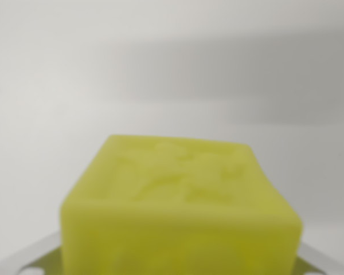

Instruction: Pick yellow cube

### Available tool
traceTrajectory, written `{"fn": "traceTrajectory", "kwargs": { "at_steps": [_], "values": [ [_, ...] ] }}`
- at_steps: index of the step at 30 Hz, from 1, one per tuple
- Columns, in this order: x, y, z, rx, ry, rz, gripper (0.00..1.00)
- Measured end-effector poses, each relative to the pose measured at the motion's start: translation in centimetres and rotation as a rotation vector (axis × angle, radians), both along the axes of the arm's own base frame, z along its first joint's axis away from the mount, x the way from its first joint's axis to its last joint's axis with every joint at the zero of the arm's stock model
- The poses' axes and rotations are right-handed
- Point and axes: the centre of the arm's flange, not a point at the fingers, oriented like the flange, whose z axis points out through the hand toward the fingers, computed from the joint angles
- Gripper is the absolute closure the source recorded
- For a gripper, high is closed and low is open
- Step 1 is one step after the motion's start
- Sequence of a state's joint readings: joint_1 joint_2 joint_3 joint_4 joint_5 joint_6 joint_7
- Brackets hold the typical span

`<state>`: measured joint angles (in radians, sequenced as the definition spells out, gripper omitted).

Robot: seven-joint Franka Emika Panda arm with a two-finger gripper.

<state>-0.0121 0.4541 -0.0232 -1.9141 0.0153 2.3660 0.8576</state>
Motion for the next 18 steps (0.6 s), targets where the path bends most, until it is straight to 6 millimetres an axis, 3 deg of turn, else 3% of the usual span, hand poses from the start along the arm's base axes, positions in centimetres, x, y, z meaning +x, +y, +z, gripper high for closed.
{"fn": "traceTrajectory", "kwargs": {
  "at_steps": [18],
  "values": [
    [0.0, 0.0, 4.5, 0.000, 0.000, 0.000, 1.00]
  ]
}}
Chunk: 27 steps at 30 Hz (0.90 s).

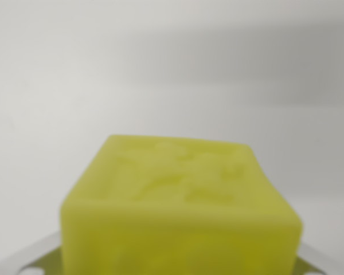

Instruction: Pick yellow cube

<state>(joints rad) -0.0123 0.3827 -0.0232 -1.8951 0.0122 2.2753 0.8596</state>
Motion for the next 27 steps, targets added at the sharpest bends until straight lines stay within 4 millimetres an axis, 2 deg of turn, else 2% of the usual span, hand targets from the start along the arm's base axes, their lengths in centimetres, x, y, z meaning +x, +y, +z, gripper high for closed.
{"fn": "traceTrajectory", "kwargs": {
  "at_steps": [27],
  "values": [
    [0.0, 0.0, 6.3, 0.000, 0.000, 0.000, 1.00]
  ]
}}
